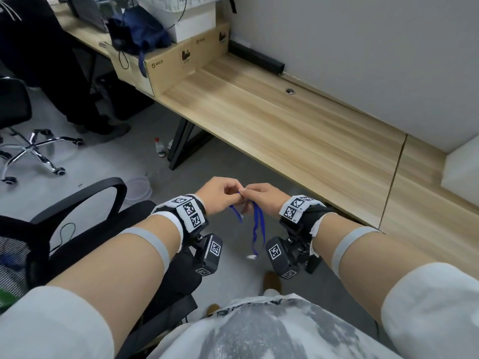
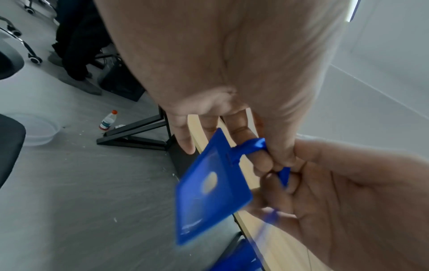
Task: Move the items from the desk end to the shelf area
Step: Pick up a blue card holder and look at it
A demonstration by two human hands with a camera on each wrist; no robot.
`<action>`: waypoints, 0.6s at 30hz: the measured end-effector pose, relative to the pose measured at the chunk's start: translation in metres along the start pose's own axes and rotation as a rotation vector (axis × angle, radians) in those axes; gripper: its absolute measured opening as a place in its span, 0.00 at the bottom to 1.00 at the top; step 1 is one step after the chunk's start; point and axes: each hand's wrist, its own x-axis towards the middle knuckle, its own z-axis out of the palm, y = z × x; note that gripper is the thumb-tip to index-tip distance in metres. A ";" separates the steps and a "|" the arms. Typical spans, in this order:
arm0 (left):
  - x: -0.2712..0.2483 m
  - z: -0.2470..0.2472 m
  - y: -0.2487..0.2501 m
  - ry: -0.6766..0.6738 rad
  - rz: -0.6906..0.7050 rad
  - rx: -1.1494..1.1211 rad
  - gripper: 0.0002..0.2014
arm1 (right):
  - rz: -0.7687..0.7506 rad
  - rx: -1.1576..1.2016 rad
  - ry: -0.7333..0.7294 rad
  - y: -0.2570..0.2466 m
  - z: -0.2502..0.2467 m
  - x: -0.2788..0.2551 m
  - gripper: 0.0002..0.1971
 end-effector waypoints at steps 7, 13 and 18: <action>0.005 0.014 0.007 -0.026 -0.060 -0.071 0.08 | -0.016 -0.196 0.044 -0.003 -0.020 -0.006 0.17; 0.027 0.037 0.026 -0.079 -0.115 0.102 0.11 | -0.108 -0.194 0.060 0.013 -0.073 -0.015 0.14; 0.064 0.076 0.054 -0.115 -0.193 -0.078 0.14 | -0.194 0.220 0.266 0.039 -0.144 -0.037 0.12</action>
